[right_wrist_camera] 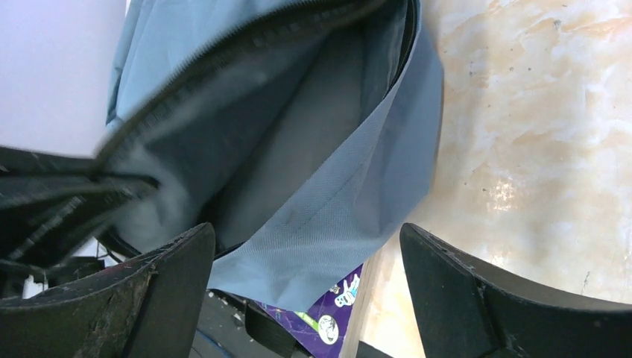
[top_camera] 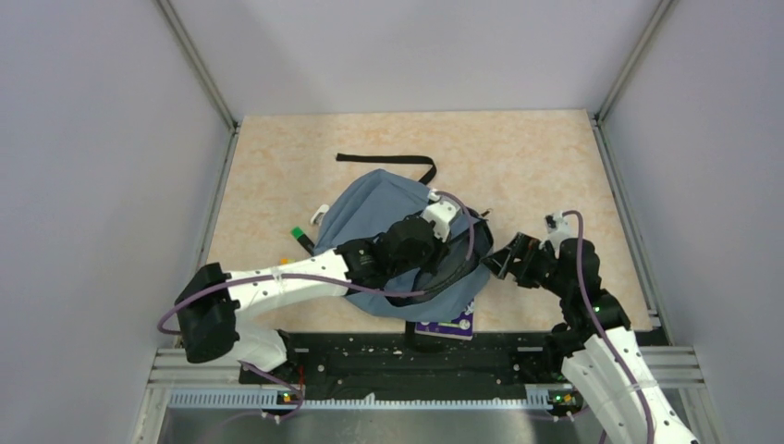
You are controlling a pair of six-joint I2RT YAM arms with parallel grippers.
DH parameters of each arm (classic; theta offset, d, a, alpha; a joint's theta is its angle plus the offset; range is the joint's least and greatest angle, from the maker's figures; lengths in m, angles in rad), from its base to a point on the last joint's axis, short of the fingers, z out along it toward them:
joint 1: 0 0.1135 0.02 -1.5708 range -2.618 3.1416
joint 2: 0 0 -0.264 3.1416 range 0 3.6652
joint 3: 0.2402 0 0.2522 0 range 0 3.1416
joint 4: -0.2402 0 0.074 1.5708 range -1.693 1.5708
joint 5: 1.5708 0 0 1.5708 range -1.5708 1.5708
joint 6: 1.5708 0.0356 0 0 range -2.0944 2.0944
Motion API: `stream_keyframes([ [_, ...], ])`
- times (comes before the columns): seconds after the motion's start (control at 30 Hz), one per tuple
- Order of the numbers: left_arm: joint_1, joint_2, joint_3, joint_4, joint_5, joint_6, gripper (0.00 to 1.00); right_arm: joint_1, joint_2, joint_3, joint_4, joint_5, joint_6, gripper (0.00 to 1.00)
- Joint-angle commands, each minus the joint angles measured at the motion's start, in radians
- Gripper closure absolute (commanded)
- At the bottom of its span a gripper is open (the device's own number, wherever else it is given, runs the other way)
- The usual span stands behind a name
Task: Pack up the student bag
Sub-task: Adjust the student bag at the center of the board.
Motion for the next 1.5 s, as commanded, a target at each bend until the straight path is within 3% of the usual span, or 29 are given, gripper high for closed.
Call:
stream_keyframes([
  [0.0, 0.055, -0.069, 0.050, 0.051, -0.138, -0.004, 1.00, -0.004, -0.002, 0.012, 0.051, -0.044, -0.012, 0.05],
  [0.23, 0.152, -0.129, 0.007, 0.071, -0.103, -0.056, 1.00, 0.018, 0.036, -0.014, 0.146, -0.070, 0.041, 0.02],
  [0.43, 0.177, -0.147, -0.016, 0.085, -0.086, -0.068, 1.00, 0.125, 0.137, -0.047, 0.247, -0.011, 0.077, 0.02],
  [0.67, 0.192, -0.131, -0.025, 0.088, -0.067, -0.075, 1.00, 0.187, 0.288, -0.069, 0.367, 0.026, 0.097, 0.07],
  [0.73, 0.198, -0.129, -0.021, 0.088, -0.065, -0.074, 1.00, 0.189, 0.323, -0.069, 0.390, 0.027, 0.089, 0.13],
  [0.8, 0.203, -0.128, -0.017, 0.089, -0.068, -0.072, 1.00, 0.189, 0.350, -0.067, 0.408, 0.027, 0.081, 0.27],
  [0.87, 0.217, -0.131, -0.010, 0.088, -0.067, -0.070, 1.00, 0.189, 0.363, -0.056, 0.408, 0.053, 0.064, 0.50],
  [0.97, 0.252, -0.130, 0.011, 0.118, -0.053, -0.055, 1.00, 0.189, 0.372, 0.001, 0.354, 0.189, 0.010, 0.93],
  [1.0, 0.269, -0.127, 0.025, 0.125, -0.046, -0.045, 1.00, 0.187, 0.381, 0.035, 0.330, 0.243, -0.016, 1.00],
  [1.17, 0.378, -0.104, 0.135, 0.107, -0.030, 0.008, 1.00, 0.141, 0.486, 0.204, 0.282, 0.487, -0.168, 1.00],
  [1.3, 0.482, -0.130, 0.158, 0.116, -0.035, 0.002, 1.00, -0.019, 0.619, 0.283, 0.326, 0.482, -0.213, 1.00],
  [1.47, 0.605, -0.173, 0.089, 0.124, -0.042, -0.053, 1.00, -0.107, 0.792, 0.350, 0.360, 0.512, -0.245, 1.00],
])
